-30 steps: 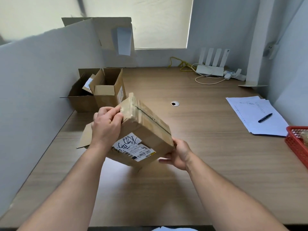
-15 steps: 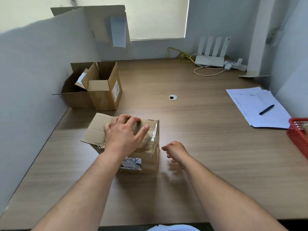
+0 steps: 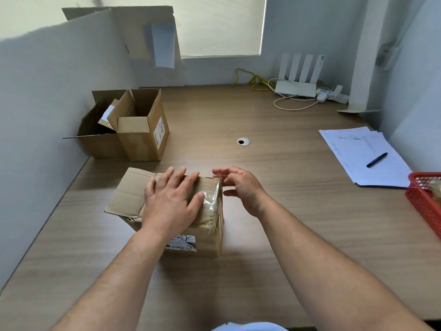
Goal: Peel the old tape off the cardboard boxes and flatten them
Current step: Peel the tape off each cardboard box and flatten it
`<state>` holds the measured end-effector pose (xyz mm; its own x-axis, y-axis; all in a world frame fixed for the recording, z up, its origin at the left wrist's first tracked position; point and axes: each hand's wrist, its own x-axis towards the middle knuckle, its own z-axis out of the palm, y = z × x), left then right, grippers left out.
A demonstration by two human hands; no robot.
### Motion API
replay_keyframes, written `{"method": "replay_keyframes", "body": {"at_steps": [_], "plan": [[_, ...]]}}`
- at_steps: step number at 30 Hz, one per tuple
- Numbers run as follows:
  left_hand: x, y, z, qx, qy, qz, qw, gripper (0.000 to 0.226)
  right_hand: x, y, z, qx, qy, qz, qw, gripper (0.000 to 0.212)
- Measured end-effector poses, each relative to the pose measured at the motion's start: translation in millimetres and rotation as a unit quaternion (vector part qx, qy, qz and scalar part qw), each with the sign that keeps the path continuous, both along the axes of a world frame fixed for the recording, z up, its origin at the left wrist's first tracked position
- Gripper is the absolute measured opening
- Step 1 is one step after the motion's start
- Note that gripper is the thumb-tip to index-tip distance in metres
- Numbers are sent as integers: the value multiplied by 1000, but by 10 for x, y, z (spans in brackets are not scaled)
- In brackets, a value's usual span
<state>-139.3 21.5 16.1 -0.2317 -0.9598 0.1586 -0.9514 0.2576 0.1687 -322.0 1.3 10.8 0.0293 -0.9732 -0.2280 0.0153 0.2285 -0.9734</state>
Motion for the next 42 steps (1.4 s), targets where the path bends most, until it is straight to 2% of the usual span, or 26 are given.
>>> {"method": "replay_keyframes", "body": {"at_steps": [4, 9, 12, 17, 20, 22, 25, 27, 30, 34, 37, 39, 41, 42], "plan": [[5, -41, 21, 26, 8, 3, 1000, 65, -36, -31, -15, 7, -26, 25, 999, 36], [-18, -48, 27, 20, 10, 7, 1000, 64, -104, -77, -52, 10, -73, 36, 997, 19], [-39, -67, 30, 26, 6, 12, 1000, 58, -114, -107, -68, 0, -70, 19, 997, 10], [-197, -118, 42, 46, 15, 55, 997, 53, -52, -173, -53, -93, 22, -83, 992, 16], [-247, -133, 42, 46, 19, 67, 997, 53, -24, -173, -80, -160, 114, -122, 973, 14], [-252, -134, 40, 47, 20, 72, 996, 53, -17, -144, -95, -200, 144, -135, 960, 10], [-261, -141, 37, 49, 21, 77, 996, 53, -50, -78, -74, -209, 115, -132, 962, 18], [-268, -165, 43, 51, 25, 80, 995, 52, -106, -40, -28, -193, 56, -117, 973, 22], [-289, -202, 55, 54, 31, 82, 995, 52, -191, -6, 32, -171, -23, -107, 979, 13], [-305, -230, 74, 53, 41, 78, 995, 54, -220, 9, 13, -154, -43, -116, 980, 14], [-198, -258, 149, 93, 70, 17, 993, 69, -248, -26, -17, -135, -38, -135, 981, 19], [-96, -263, 245, 171, 79, -42, 981, 97, -262, -55, -25, -129, -34, -138, 981, 18], [-20, -268, 313, 216, 28, -72, 973, 122, -259, -78, -30, -127, -32, -142, 981, 17], [2, -277, 315, 209, 0, -75, 975, 126, -256, -88, -32, -128, -31, -145, 981, 16]]}}
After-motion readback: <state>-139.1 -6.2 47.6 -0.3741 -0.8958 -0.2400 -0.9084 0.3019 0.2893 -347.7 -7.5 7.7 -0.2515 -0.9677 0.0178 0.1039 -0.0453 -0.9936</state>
